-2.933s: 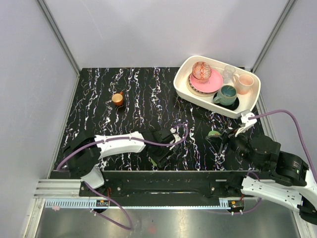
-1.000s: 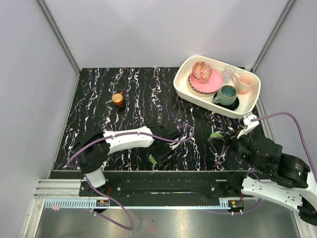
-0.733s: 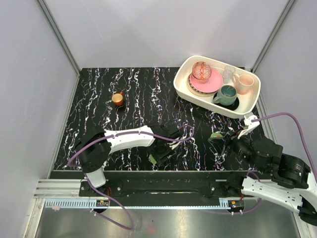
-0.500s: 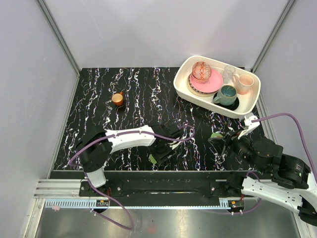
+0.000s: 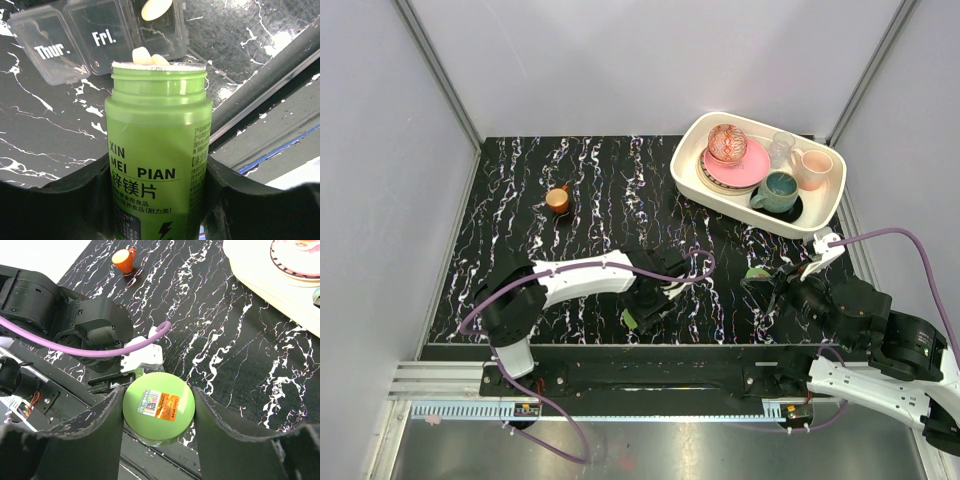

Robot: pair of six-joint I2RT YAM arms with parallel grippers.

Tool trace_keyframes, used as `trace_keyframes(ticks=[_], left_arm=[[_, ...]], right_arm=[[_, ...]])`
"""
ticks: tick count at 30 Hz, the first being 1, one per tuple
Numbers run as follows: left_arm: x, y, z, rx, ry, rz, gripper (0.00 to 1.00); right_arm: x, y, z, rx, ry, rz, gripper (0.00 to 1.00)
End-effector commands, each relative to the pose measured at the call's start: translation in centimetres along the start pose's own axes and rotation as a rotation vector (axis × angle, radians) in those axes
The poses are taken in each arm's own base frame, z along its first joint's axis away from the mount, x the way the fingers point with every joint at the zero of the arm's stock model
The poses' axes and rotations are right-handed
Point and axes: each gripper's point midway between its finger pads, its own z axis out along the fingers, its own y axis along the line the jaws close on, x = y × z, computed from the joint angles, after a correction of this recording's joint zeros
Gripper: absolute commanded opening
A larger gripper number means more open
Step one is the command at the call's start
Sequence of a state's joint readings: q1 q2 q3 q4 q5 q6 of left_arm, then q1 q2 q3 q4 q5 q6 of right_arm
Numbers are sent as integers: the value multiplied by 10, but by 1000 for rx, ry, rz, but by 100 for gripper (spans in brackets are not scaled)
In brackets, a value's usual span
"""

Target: Sort the pills into containers

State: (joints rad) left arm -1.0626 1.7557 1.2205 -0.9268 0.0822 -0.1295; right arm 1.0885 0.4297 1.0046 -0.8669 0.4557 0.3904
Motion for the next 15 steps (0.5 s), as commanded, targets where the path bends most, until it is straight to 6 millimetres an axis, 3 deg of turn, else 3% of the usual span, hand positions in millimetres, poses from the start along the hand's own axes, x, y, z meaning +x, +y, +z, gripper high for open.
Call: trace_keyframes(ticks=[1, 15], left_arm=[[-14, 0, -8, 3, -26, 11, 0], [-14, 1, -6, 2, -18, 10, 0]], right_arm=[[-7, -2, -1, 13, -31, 17, 0], [-5, -4, -1, 21, -30, 16, 0]])
